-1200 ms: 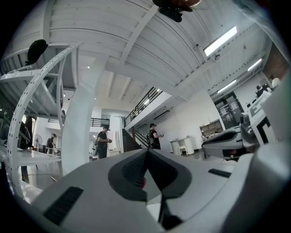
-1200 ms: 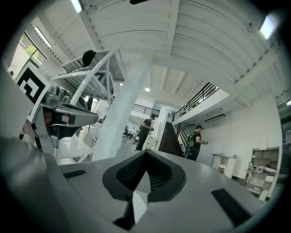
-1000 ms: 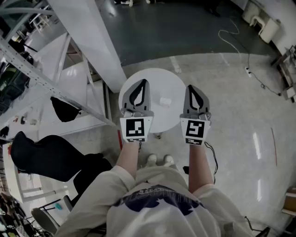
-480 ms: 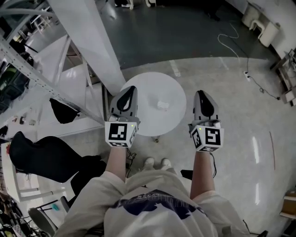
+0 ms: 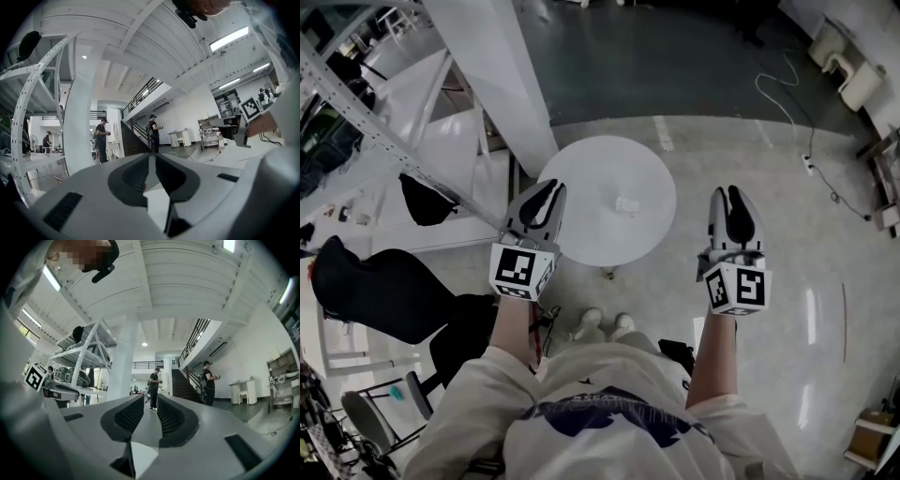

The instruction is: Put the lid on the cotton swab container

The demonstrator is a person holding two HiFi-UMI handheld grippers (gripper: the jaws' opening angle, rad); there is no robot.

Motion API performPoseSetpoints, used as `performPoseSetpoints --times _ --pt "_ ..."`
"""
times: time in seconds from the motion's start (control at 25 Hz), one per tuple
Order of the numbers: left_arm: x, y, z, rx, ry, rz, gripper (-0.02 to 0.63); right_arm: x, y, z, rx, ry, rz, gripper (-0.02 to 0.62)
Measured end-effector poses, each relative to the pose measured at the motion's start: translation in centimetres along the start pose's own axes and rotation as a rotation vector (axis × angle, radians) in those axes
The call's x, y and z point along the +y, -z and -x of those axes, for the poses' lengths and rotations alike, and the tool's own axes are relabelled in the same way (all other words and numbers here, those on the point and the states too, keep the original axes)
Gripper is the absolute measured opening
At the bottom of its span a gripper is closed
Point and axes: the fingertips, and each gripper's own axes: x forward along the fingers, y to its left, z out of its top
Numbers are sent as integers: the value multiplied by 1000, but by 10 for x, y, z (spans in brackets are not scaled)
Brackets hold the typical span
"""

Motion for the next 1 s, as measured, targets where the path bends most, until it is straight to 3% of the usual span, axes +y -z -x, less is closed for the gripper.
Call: performPoseSetpoints --times 0.24,0.4,0.56,0.72,1.0 --pt "-27 33 -1 131 86 -59 103 -4 6 -6 5 -79 -22 104" --pt "-49 71 -14 249 210 -116 170 -3 23 -16 38 -120 -27 107" --pt "-65 123 -25 347 340 -131 176 6 43 -28 71 -132 -28 109" --pt "-81 169 -39 417 480 -178 195 9 62 -40 108 -121 -31 114" --pt "-100 237 -71 505 684 -189 242 9 90 -62 173 -69 -42 129"
